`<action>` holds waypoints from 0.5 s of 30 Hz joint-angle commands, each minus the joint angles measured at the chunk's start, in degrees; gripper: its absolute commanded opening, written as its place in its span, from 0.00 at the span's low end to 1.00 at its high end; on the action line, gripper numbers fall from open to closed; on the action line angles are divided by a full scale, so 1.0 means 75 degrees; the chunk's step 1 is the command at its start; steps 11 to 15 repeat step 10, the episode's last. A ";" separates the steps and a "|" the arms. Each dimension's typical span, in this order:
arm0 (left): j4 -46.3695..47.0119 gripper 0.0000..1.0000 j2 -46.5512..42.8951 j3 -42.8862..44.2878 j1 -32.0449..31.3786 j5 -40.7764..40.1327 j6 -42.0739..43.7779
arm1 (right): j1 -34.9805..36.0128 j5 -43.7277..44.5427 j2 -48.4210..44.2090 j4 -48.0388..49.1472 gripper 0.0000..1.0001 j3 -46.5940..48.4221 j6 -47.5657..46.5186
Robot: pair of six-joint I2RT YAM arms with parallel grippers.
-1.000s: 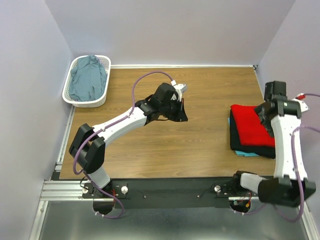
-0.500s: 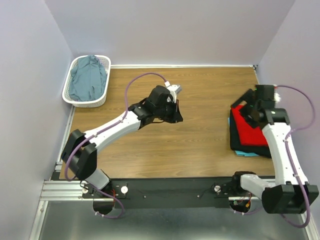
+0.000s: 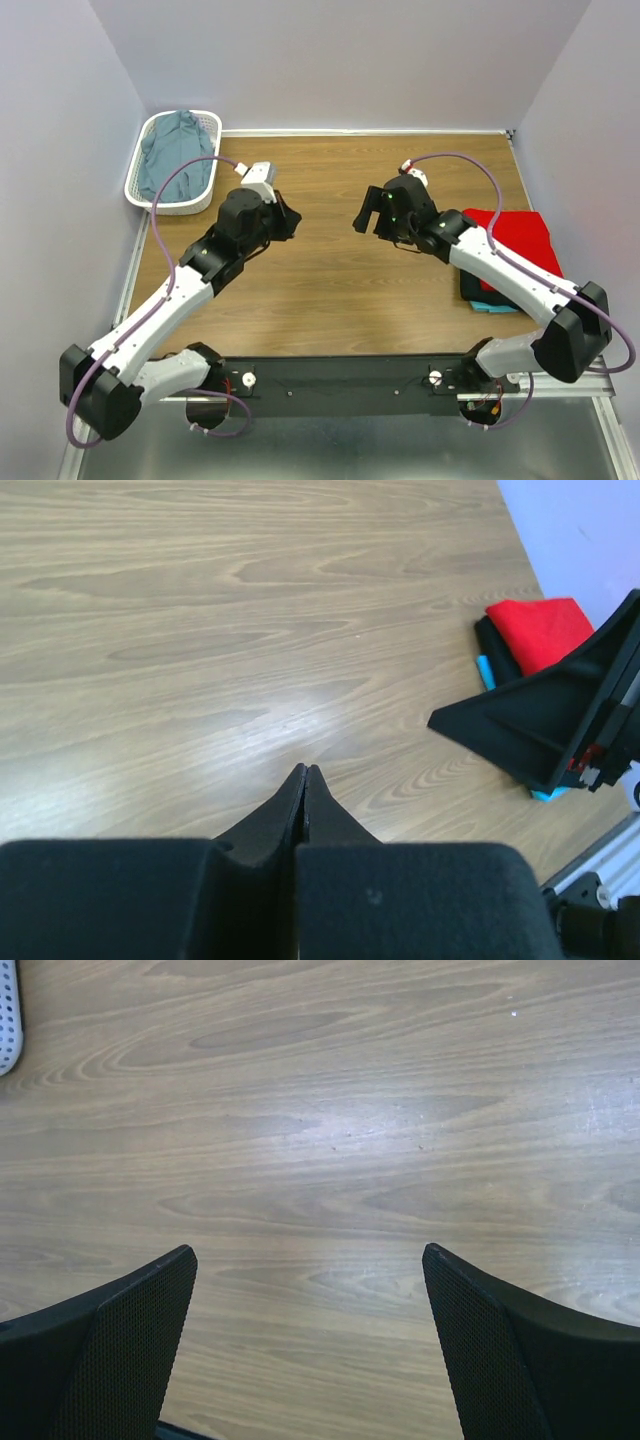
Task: Fold and stack the t-shirts
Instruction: Reset both grippers
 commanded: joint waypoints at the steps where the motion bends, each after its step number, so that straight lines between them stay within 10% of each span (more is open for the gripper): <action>1: 0.0373 0.06 -0.0467 -0.0528 0.0045 -0.0769 -0.0214 | 0.0046 0.0370 0.0054 0.0958 1.00 -0.0459 -0.0308; 15: 0.0725 0.07 -0.0445 -0.0882 0.0057 -0.1004 -0.0344 | 0.0046 0.0839 -0.0203 0.1030 1.00 -0.0658 -0.0613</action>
